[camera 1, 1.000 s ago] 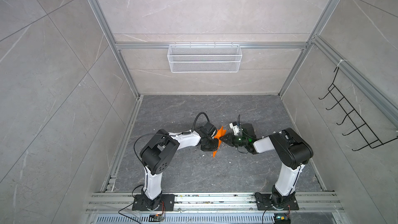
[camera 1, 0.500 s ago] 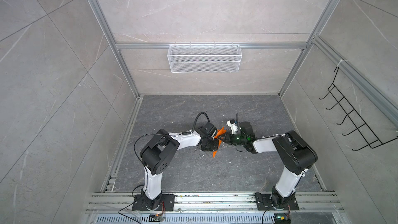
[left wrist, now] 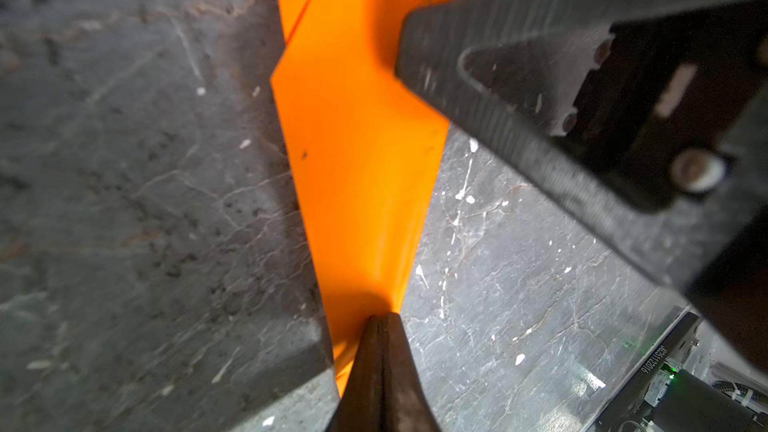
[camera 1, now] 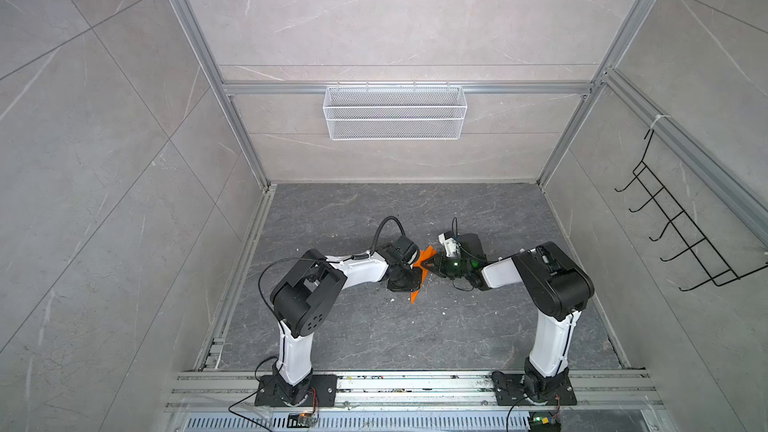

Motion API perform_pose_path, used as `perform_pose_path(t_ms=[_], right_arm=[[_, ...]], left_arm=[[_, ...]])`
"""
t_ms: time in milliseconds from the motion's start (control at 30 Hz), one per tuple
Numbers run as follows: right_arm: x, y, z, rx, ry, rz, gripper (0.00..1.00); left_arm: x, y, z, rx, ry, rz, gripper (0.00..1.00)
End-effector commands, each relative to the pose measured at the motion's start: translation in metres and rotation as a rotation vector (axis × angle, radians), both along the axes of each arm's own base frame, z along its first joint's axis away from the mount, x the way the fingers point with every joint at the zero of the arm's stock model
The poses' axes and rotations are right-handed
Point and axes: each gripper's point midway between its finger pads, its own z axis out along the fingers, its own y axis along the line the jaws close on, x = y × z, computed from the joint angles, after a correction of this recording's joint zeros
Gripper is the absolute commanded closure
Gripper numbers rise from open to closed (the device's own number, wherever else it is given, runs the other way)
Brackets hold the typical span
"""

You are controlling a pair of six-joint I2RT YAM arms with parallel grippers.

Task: Fold a paper plane with a square sheet of paper (pick it up from the middle)

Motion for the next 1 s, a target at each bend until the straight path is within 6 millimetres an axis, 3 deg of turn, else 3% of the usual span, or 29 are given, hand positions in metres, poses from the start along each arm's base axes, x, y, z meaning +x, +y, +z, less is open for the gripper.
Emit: perform_pose_path(t_ms=[0, 333, 700, 833, 967], right_arm=[[0.003, -0.016, -0.017, -0.039, 0.031, -0.069, 0.86], [0.012, -0.044, -0.033, -0.043, 0.064, -0.170, 0.86], [0.045, -0.069, -0.040, 0.045, 0.100, -0.257, 0.86], [0.057, -0.080, -0.033, 0.044, 0.082, -0.274, 0.86], [0.056, -0.077, 0.000, 0.049, -0.001, -0.227, 0.86]], left_arm=[[-0.034, 0.036, -0.043, 0.178, 0.129, -0.008, 1.00], [-0.037, 0.037, -0.045, 0.182, 0.139, -0.006, 1.00], [-0.040, 0.038, -0.048, 0.187, 0.145, -0.015, 1.00], [-0.040, 0.038, -0.048, 0.187, 0.143, -0.016, 1.00], [-0.038, 0.038, -0.046, 0.188, 0.133, -0.022, 1.00]])
